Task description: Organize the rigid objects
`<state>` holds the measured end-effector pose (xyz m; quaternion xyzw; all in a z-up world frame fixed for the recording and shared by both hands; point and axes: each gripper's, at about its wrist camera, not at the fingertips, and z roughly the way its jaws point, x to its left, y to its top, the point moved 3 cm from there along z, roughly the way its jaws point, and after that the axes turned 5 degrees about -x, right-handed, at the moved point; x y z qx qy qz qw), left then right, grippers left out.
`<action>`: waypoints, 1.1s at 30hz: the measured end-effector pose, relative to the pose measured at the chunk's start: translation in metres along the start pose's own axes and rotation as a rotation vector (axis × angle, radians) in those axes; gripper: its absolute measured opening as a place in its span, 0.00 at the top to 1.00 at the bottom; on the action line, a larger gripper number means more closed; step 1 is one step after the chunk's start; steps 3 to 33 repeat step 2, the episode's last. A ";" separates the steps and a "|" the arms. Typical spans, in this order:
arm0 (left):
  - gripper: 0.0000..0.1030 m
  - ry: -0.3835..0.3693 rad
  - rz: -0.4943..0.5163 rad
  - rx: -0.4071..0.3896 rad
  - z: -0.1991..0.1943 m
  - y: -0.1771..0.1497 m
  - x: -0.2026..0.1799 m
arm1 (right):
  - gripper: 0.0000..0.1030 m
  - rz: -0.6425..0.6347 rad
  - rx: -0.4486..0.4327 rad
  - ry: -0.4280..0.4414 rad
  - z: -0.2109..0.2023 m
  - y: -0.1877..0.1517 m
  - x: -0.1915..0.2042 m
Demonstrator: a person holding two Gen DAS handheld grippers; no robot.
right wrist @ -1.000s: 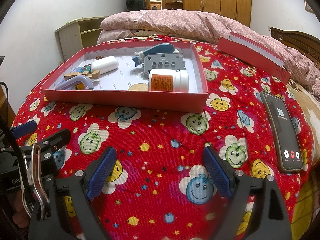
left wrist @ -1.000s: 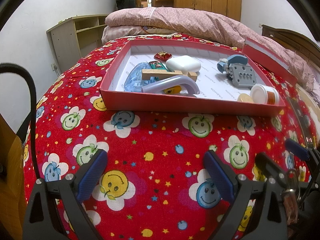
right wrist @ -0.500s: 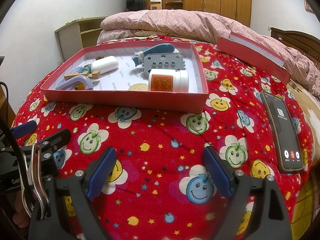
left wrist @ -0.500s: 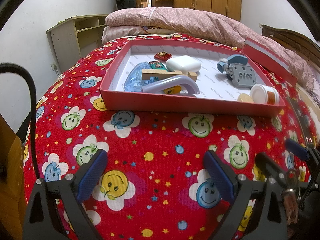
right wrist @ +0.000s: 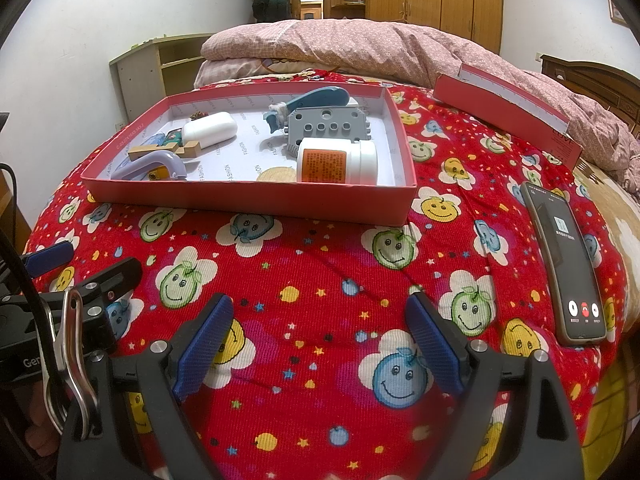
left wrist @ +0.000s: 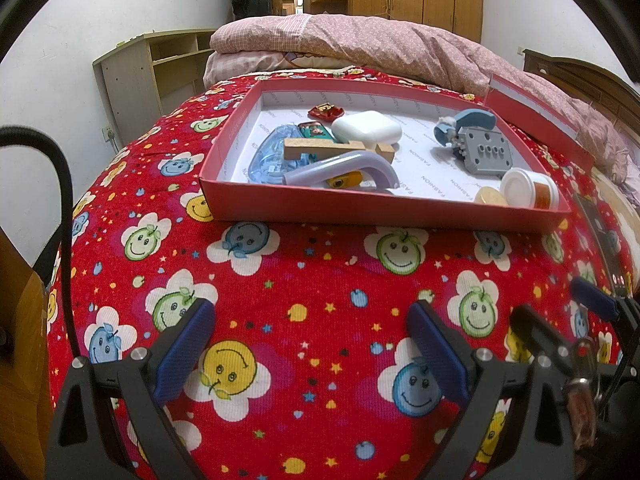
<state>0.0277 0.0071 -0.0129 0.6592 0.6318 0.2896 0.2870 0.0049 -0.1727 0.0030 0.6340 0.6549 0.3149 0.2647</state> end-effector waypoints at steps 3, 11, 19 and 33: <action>0.04 0.000 0.000 0.001 0.000 0.000 0.001 | 0.12 0.000 0.000 0.000 0.000 0.000 0.000; 0.04 0.000 0.000 0.001 0.000 0.000 0.001 | 0.12 0.000 0.000 0.000 0.000 0.000 0.000; 0.04 0.000 0.000 0.001 0.000 0.000 0.001 | 0.12 0.000 0.000 0.000 0.000 0.000 0.000; 0.04 0.000 0.000 0.001 0.000 0.000 0.001 | 0.12 0.000 0.000 0.000 0.000 0.000 0.000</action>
